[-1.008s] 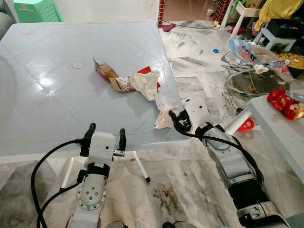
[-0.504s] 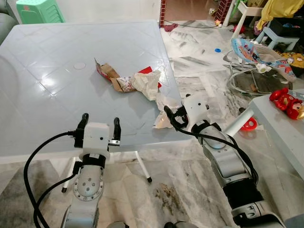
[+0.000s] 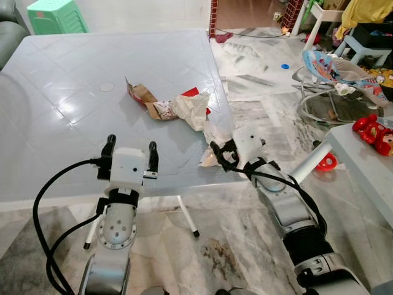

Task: Picking trash to rubbish bin

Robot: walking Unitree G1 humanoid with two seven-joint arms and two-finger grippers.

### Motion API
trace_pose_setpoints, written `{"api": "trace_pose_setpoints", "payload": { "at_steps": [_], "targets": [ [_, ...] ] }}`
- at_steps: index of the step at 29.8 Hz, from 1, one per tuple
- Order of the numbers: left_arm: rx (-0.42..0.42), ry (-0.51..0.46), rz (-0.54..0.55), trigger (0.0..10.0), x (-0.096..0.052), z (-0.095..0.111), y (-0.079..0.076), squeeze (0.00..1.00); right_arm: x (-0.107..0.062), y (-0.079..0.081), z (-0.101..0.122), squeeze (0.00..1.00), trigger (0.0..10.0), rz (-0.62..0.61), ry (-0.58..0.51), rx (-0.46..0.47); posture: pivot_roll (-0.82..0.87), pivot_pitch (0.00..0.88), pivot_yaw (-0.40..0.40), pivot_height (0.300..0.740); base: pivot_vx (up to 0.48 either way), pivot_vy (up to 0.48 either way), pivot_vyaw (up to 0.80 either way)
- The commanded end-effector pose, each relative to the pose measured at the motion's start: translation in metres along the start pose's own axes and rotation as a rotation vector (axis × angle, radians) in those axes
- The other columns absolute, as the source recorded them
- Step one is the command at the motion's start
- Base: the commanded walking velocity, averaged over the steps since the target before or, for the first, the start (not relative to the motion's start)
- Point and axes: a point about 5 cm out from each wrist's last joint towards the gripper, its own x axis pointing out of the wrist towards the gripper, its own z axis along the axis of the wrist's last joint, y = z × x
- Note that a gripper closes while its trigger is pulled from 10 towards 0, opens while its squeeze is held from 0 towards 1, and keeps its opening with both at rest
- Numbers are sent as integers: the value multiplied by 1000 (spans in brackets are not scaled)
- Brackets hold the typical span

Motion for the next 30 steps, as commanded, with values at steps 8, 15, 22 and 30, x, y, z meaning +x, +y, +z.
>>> {"api": "trace_pose_setpoints", "payload": {
  "at_steps": [8, 15, 22, 30],
  "targets": [
    [19, 29, 29, 10000, -12, -2, 4, 0, 12, 4, 0, 0, 10000, 41, 14, -38, 118, 118, -64, 740, 0, 0, 0],
    [33, 18, 23, 10000, -13, 2, 2, 0, 19, 15, -11, 0, 10000, 62, 77, -54, 130, 137, -66, 740, 0, 0, 0],
    [39, 30, 31, 10000, -16, 1, 5, 0, 22, 21, -17, 0, 10000, 89, 115, -55, 136, 141, -70, 740, 0, 0, 0],
    [37, 32, 32, 10000, -16, 2, 3, 0, 24, 27, -21, 0, 0, 133, 132, -14, 133, 142, -72, 740, 0, 0, 0]
  ]
}}
